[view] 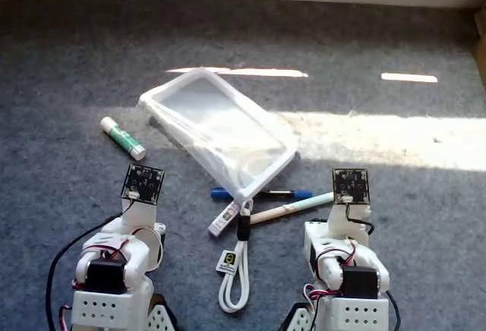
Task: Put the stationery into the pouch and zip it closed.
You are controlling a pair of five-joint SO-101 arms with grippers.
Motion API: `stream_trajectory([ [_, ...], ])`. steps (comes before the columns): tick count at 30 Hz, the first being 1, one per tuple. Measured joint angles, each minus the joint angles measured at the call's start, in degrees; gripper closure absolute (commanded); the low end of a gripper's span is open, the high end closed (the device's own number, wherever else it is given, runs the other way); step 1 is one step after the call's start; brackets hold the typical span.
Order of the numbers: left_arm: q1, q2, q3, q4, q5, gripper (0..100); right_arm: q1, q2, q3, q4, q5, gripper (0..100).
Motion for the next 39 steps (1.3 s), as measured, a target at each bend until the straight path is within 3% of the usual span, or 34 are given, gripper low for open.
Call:
stream_trajectory([
  [7, 0.0, 0.0, 0.0, 0.0, 0.0, 99, 1.3, 0.0, 0.0, 0.0, 0.0, 96.4],
  [13, 0.0, 0.0, 0.0, 0.0, 0.0, 99, 12.4, 0.1, -2.3, 0.0, -0.1, 96.4],
  [33, -5.9, 0.0, 0.0, 0.0, 0.0, 99, 13.2, -0.5, -22.8, 0.0, -0.1, 96.1],
  [39, -5.9, 0.0, 0.0, 0.0, 0.0, 99, 13.2, -0.5, -25.7, 0.3, -0.1, 87.1],
])
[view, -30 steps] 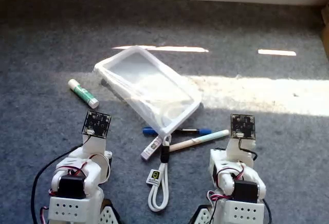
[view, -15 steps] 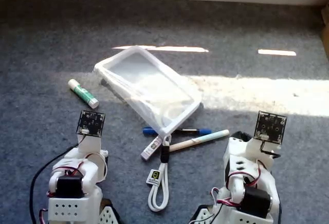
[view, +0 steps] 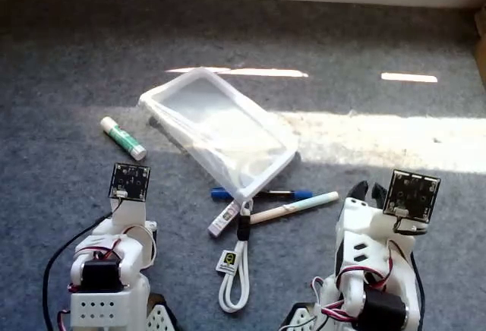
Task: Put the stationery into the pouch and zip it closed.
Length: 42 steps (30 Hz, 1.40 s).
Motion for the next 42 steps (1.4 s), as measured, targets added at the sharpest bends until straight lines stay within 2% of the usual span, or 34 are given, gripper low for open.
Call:
stream_trajectory([
  [3, 0.0, 0.0, 0.0, 0.0, 0.0, 99, -0.4, 0.0, 0.0, 0.9, 0.0, 89.2],
  [14, 0.0, 0.0, 0.0, 0.0, 0.0, 99, -13.2, 0.5, -0.4, 0.0, 0.0, 89.6],
  [18, 0.0, 0.0, 0.0, 0.0, 0.0, 99, -15.7, 6.9, -5.4, -0.2, 0.0, 89.7],
  [26, 0.0, 0.0, 0.0, 0.0, 0.0, 99, -16.4, 25.3, -20.1, 5.1, 0.0, 89.7],
  [38, 0.0, 0.0, 0.0, 0.0, 0.0, 99, -31.9, 35.6, -22.1, 7.7, -2.5, 89.3],
  [42, 0.0, 0.0, 0.0, 0.0, 0.0, 99, -34.9, 38.9, -22.1, 7.7, -8.2, 89.3],
])
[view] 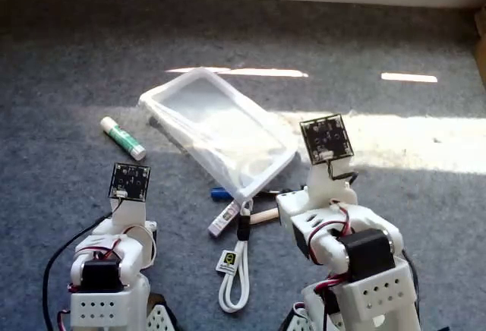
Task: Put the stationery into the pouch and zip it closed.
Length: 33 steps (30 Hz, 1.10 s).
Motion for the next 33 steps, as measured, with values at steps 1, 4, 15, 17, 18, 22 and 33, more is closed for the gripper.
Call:
stream_trajectory([
  [1, 0.0, 0.0, 0.0, 0.0, 0.0, 99, -1.1, 0.5, 0.0, 0.0, -2.1, 89.3],
  [4, 0.0, 0.0, 0.0, 0.0, 0.0, 99, -3.4, 1.4, 0.0, -1.9, -8.9, 89.3],
  [15, 0.0, 0.0, 0.0, 0.0, 0.0, 99, -8.0, 2.0, 0.0, -11.0, -14.9, 89.2],
  [17, 0.0, 0.0, 0.0, 0.0, 0.0, 99, -10.2, 2.0, 0.6, -11.0, -14.9, 89.2],
  [18, 0.0, 0.0, 0.0, 0.0, 0.0, 99, -11.1, 2.1, 0.7, -11.2, -14.9, 89.2],
  [22, 0.0, 0.0, 0.0, 0.0, 0.0, 99, -13.4, 2.5, 0.7, -11.5, -14.9, 89.2],
  [33, 0.0, 0.0, 0.0, 0.0, 0.0, 99, -13.7, 20.0, 0.7, -11.6, -17.3, 89.2],
])
